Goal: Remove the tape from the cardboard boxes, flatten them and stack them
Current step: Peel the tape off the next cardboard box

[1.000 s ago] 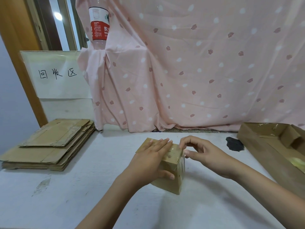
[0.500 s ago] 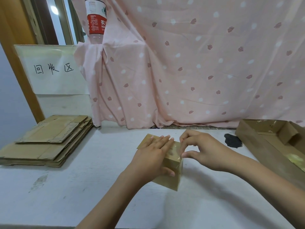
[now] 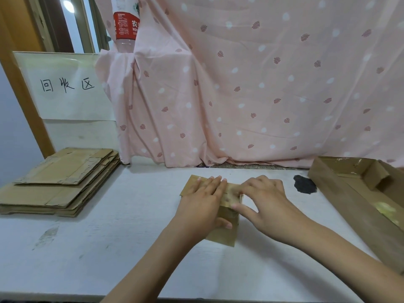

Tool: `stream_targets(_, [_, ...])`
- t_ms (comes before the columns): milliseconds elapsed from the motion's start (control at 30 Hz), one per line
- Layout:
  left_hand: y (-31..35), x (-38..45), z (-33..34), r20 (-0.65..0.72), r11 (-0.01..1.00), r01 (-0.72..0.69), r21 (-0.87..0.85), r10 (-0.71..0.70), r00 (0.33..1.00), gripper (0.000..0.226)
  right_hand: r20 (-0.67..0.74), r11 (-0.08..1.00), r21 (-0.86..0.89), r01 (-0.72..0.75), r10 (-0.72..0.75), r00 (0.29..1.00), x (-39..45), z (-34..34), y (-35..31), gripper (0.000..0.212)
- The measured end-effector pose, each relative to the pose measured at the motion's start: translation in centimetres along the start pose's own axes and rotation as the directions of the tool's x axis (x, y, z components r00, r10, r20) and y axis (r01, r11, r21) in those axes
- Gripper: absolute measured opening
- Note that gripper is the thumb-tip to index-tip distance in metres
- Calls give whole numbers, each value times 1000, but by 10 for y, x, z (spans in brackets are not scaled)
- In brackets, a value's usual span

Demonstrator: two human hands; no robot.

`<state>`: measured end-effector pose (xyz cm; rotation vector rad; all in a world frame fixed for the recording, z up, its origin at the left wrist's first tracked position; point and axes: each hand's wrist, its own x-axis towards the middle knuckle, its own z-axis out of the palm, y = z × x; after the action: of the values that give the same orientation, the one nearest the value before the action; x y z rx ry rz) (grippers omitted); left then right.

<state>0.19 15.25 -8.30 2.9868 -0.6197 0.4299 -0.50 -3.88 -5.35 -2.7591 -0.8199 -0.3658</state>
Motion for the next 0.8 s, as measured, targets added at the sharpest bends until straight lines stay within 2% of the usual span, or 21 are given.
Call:
stream_targets(33, [1, 0, 0, 4, 1000, 3, 1, -3, 1000, 102, -21, 999, -33, 12, -13, 1000, -1, 2, 1, 57])
stream_targets(67, [1, 0, 0, 8, 1000, 5, 2, -5, 1000, 103, -62, 999, -44, 22, -25, 998, -1, 1, 1, 50])
stream_targets(133, [2, 0, 0, 8, 1000, 15, 4, -15, 1000, 104, -131, 999, -31, 8, -12, 991, 0, -4, -4, 25])
stream_targets(267, [3, 0, 1, 7, 999, 30, 11, -30, 1000, 105, -28, 988, 125, -93, 97, 995, 4, -9, -10, 4])
stream_targets(333, [2, 1, 1, 10, 999, 37, 2, -37, 999, 106, 14, 937, 312, -156, 160, 987, 6, -10, -13, 16])
stream_targets(400, [1, 2, 0, 16, 999, 36, -12, -36, 999, 106, 61, 893, 407, -191, 182, 981, 6, -8, -12, 17])
stream_targets(600, [-3, 6, 0, 23, 1000, 16, -21, -16, 1000, 106, 36, 852, 512, -108, 104, 994, 5, -6, -8, 13])
stream_targets(700, [-6, 7, 3, 22, 1000, 9, -28, -9, 1000, 104, 137, 848, 523, -82, 11, 991, 4, -6, -5, 14])
stream_targets(800, [-10, 7, 11, -37, 1000, -8, -7, 8, 999, 89, 178, 859, 508, -57, -40, 983, 2, -2, -3, 13])
